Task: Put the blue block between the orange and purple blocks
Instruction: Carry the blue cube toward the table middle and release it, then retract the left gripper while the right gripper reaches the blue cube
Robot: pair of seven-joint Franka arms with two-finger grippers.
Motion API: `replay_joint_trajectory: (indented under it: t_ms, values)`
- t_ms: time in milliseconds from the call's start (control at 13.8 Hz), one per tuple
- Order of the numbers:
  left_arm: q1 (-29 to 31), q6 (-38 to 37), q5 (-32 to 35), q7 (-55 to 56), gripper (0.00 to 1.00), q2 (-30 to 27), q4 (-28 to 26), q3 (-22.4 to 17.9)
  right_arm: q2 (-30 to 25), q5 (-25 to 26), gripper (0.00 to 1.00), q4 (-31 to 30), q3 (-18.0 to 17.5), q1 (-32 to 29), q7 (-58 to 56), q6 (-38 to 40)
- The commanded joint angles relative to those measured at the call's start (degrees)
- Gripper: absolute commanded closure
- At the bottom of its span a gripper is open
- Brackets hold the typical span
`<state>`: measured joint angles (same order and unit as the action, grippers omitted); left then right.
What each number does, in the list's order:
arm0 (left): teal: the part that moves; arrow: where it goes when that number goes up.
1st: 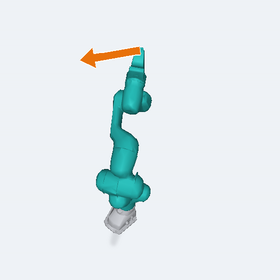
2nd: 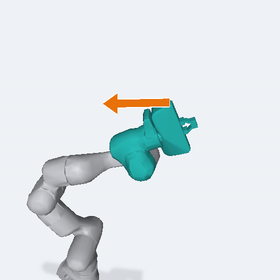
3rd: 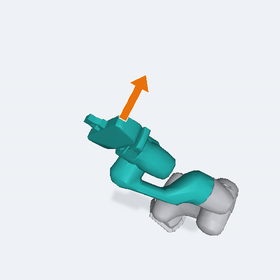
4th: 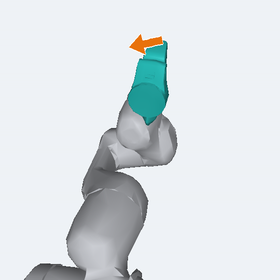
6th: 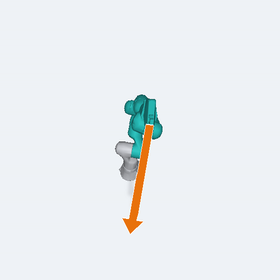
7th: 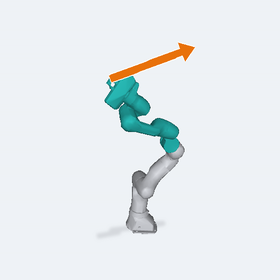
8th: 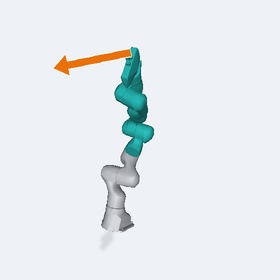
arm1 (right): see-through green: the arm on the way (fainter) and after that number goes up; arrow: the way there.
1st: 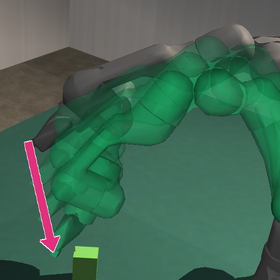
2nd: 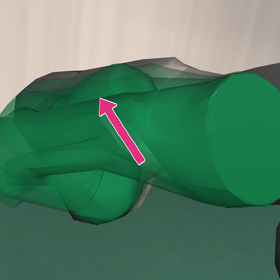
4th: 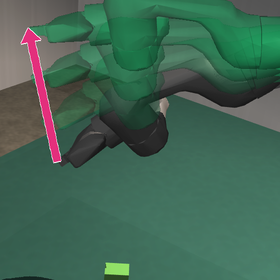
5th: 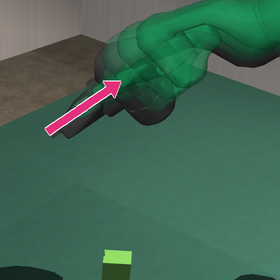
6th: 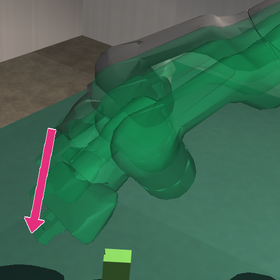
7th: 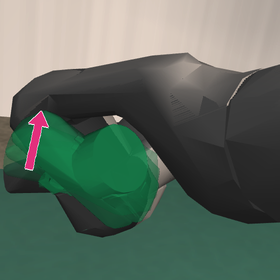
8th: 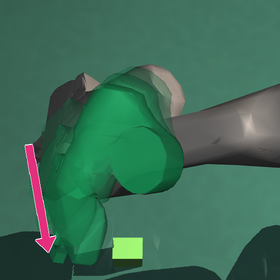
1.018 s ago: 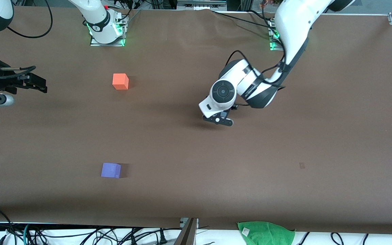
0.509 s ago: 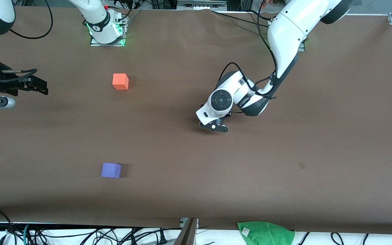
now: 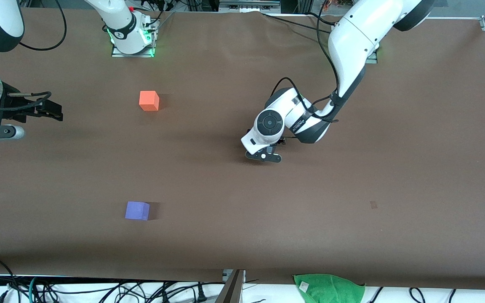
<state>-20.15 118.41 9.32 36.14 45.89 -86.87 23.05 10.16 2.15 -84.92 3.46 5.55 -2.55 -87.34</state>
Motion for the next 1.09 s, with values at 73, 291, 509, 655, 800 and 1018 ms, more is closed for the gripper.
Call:
replay_joint_trajectory:
  t_ms: [73,291,509,655,800,1018]
  values:
    - [1.07,-9.05,1.06,1.56,0.00,-5.61,1.88,-0.11,1.35,-0.48,0.00,-0.43,-0.39,0.25,-0.88,-0.03]
    - [4.41,-16.43,-1.30,0.69,0.00,-11.85,2.15,0.42,1.71,-0.57,0.00,-0.42,-0.65,0.51,-0.88,0.33]
    - [8.79,-22.68,-1.58,-0.27,0.00,-19.93,2.15,0.25,1.80,-0.75,0.00,-0.42,-0.83,1.65,0.08,0.07]
    - [13.88,-24.97,-1.23,-4.82,0.00,-25.47,2.06,0.16,1.88,-1.97,0.00,-0.42,-0.74,3.49,1.83,-0.55]
    - [19.68,-27.17,-1.32,-12.81,0.00,-29.17,2.15,0.07,2.15,-3.29,0.00,-0.42,-0.83,5.68,6.65,-0.55]
    - [29.17,-31.11,-1.93,-25.37,0.00,-30.94,5.38,0.16,2.23,-3.29,0.00,-0.42,-0.83,9.99,13.25,-0.90]
